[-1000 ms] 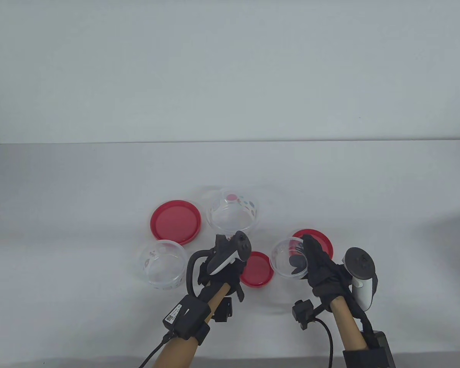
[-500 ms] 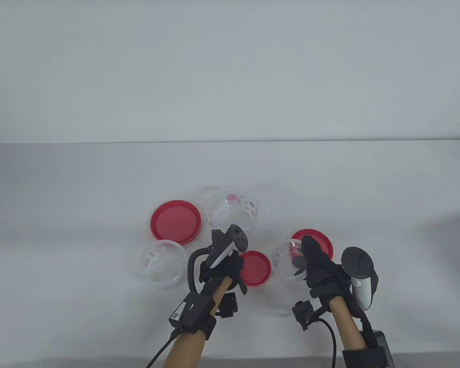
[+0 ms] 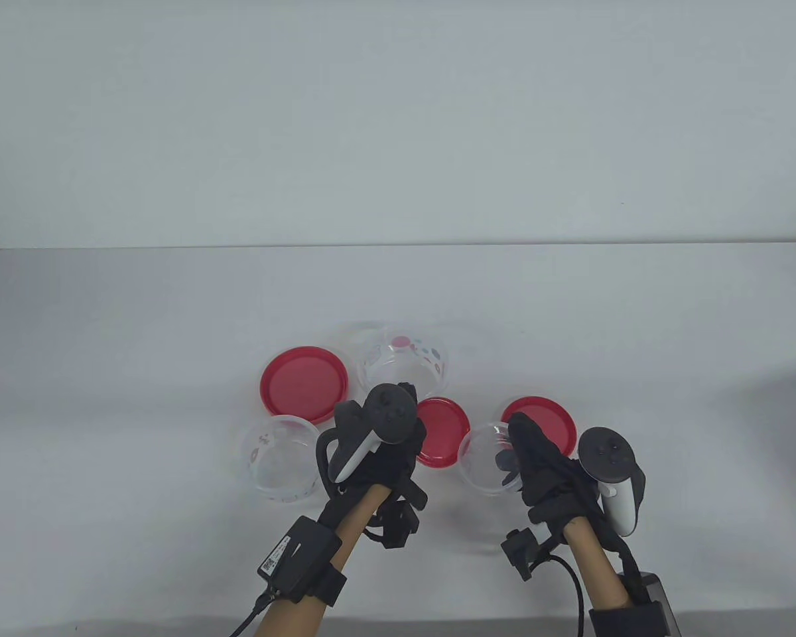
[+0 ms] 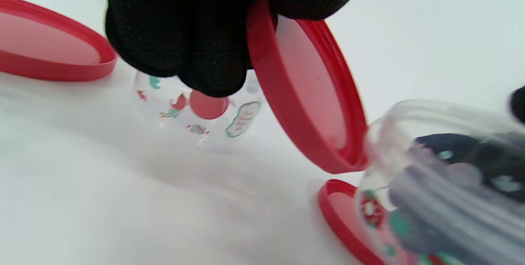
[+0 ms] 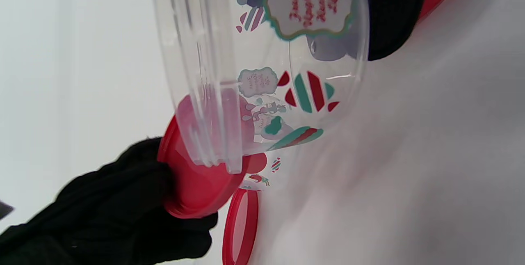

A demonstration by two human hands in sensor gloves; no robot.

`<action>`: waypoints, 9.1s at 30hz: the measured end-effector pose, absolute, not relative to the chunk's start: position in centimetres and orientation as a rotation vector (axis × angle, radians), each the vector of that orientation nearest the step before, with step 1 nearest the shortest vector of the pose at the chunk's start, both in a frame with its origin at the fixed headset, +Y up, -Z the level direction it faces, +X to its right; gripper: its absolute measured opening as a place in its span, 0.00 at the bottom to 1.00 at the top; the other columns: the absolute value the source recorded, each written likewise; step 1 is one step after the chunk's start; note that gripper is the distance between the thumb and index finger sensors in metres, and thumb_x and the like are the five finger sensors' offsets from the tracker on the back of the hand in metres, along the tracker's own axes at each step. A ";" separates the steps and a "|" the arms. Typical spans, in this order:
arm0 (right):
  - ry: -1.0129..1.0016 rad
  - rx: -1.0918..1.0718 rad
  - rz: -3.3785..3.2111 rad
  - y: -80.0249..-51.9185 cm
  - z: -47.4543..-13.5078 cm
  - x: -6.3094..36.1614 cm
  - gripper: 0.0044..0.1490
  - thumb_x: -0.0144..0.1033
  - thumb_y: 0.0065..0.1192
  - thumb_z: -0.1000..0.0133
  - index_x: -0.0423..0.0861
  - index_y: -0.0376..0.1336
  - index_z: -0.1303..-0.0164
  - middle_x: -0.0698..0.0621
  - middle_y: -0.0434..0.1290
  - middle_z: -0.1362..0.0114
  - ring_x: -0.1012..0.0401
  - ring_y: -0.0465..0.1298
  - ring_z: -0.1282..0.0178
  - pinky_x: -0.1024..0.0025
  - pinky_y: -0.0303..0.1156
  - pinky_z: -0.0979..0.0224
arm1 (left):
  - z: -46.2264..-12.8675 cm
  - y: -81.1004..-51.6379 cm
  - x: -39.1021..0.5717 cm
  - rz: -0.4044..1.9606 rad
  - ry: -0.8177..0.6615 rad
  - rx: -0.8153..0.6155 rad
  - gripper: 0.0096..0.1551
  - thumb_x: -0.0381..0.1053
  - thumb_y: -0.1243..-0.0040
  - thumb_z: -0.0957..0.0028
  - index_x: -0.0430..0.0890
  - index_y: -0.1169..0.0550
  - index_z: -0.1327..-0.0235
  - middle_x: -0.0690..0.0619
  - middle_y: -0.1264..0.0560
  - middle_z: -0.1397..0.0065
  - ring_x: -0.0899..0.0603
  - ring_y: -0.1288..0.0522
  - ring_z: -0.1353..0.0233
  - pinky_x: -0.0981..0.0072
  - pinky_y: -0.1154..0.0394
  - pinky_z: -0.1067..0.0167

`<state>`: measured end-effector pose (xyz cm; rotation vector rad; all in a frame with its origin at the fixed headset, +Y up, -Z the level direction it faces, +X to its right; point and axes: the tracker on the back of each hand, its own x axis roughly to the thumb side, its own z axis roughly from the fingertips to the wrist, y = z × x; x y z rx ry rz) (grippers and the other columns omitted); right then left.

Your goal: Nest food storage containers

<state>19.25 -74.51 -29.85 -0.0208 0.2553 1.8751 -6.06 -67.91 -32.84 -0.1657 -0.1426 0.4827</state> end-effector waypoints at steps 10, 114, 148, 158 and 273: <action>0.272 -0.067 1.723 -75.1 -29.5 18.6 0.44 0.51 0.37 0.30 0.30 0.43 0.17 0.28 0.51 0.20 0.37 0.65 0.33 0.41 0.66 0.37 | -29.3 -68.9 -2.4 0.677 -0.640 -0.199 0.30 0.62 0.68 0.35 0.49 0.53 0.28 0.42 0.56 0.10 0.27 0.47 0.15 0.34 0.40 0.26; 0.372 0.242 1.434 -75.1 -28.8 15.5 0.48 0.58 0.32 0.30 0.33 0.33 0.16 0.29 0.35 0.17 0.34 0.54 0.24 0.41 0.63 0.33 | -29.0 -71.0 -8.7 1.189 -0.241 -0.291 0.34 0.49 0.64 0.27 0.42 0.53 0.11 0.32 0.43 0.15 0.39 0.18 0.50 0.57 0.20 0.53; 0.373 0.220 1.464 -75.1 -29.0 15.9 0.47 0.56 0.32 0.29 0.32 0.35 0.16 0.28 0.36 0.18 0.34 0.55 0.24 0.41 0.62 0.33 | -30.0 -69.9 -23.0 0.248 0.381 -0.168 0.36 0.56 0.55 0.29 0.48 0.46 0.10 0.37 0.40 0.15 0.48 0.20 0.55 0.65 0.21 0.56; 0.376 0.239 1.472 -75.1 -29.0 15.8 0.47 0.56 0.32 0.29 0.32 0.35 0.16 0.28 0.36 0.18 0.34 0.54 0.24 0.41 0.62 0.33 | -30.8 -70.1 -21.1 -0.198 0.476 -0.194 0.45 0.68 0.50 0.37 0.53 0.44 0.10 0.44 0.35 0.15 0.52 0.21 0.53 0.67 0.21 0.55; 0.273 -0.713 2.778 -77.8 -35.5 25.8 0.19 0.40 0.56 0.35 0.42 0.63 0.40 0.38 0.66 0.33 0.56 0.70 0.45 0.70 0.75 0.51 | -26.9 -75.3 -15.3 1.812 -0.274 -0.564 0.48 0.72 0.68 0.31 0.52 0.66 0.11 0.34 0.67 0.12 0.27 0.49 0.18 0.35 0.43 0.25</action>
